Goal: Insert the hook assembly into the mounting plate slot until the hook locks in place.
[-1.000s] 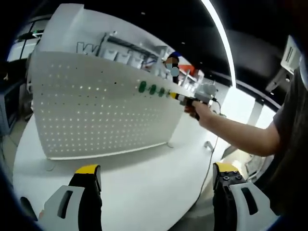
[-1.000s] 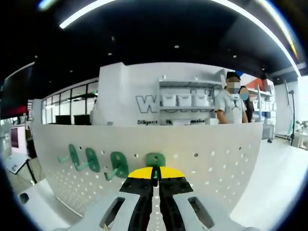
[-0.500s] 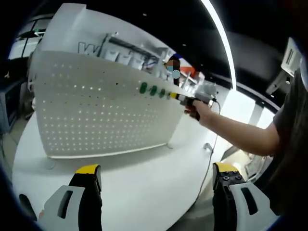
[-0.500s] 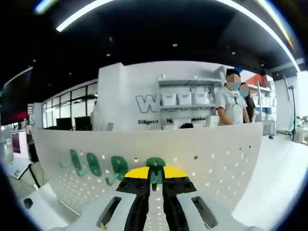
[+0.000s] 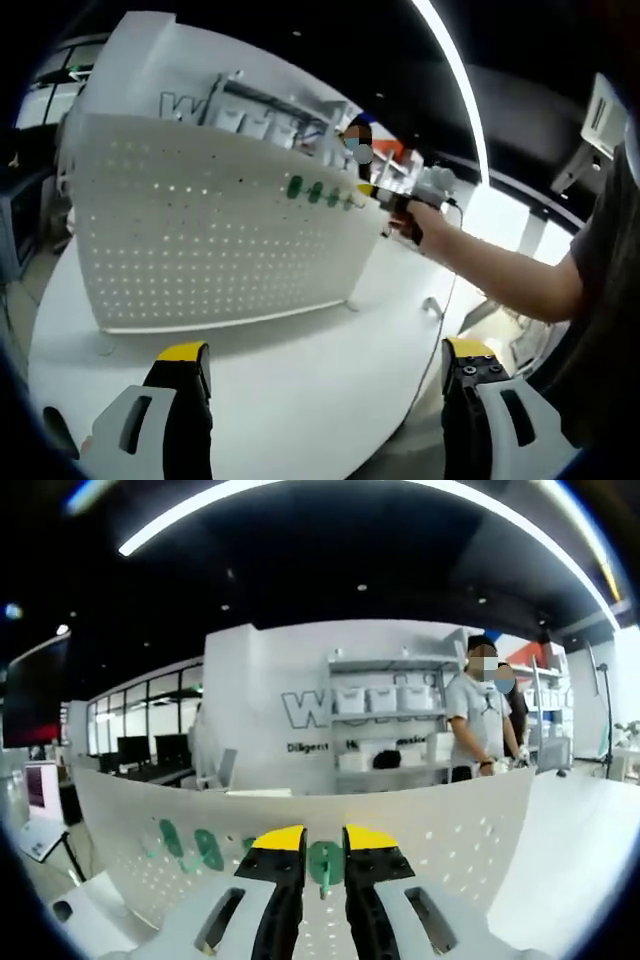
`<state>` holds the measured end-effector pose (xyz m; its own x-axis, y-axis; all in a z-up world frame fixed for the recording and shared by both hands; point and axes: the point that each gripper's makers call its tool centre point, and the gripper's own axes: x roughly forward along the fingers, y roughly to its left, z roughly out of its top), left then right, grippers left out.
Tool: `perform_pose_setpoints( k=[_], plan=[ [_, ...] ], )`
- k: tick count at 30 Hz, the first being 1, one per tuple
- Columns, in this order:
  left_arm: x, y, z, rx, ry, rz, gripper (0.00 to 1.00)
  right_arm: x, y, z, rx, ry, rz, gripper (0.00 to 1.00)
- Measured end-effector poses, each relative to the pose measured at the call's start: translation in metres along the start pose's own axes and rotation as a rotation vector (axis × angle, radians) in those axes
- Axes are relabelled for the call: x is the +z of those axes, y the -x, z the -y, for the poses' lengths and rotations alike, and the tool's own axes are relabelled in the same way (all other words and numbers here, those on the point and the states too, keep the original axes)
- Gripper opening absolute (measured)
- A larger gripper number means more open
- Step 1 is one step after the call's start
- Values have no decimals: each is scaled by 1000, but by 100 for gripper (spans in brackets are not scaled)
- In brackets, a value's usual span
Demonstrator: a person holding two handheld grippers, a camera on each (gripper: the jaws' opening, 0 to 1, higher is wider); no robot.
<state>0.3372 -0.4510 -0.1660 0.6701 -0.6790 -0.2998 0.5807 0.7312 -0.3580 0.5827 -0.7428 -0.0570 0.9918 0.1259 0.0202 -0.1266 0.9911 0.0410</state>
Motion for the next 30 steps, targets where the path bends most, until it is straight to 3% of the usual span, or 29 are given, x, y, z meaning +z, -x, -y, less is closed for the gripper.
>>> perform_pose_setpoints(
  k=[5, 18, 30],
  plan=[
    [5, 3, 3, 2, -15, 8, 98, 5, 8, -5, 32, -10, -24, 20],
    [14, 11, 4, 18, -40, 29, 98, 10, 49, -22, 80, 34, -20, 19],
    [12, 18, 3, 31, -43, 33, 98, -26, 94, -51, 167, 23, -97, 29]
  ],
)
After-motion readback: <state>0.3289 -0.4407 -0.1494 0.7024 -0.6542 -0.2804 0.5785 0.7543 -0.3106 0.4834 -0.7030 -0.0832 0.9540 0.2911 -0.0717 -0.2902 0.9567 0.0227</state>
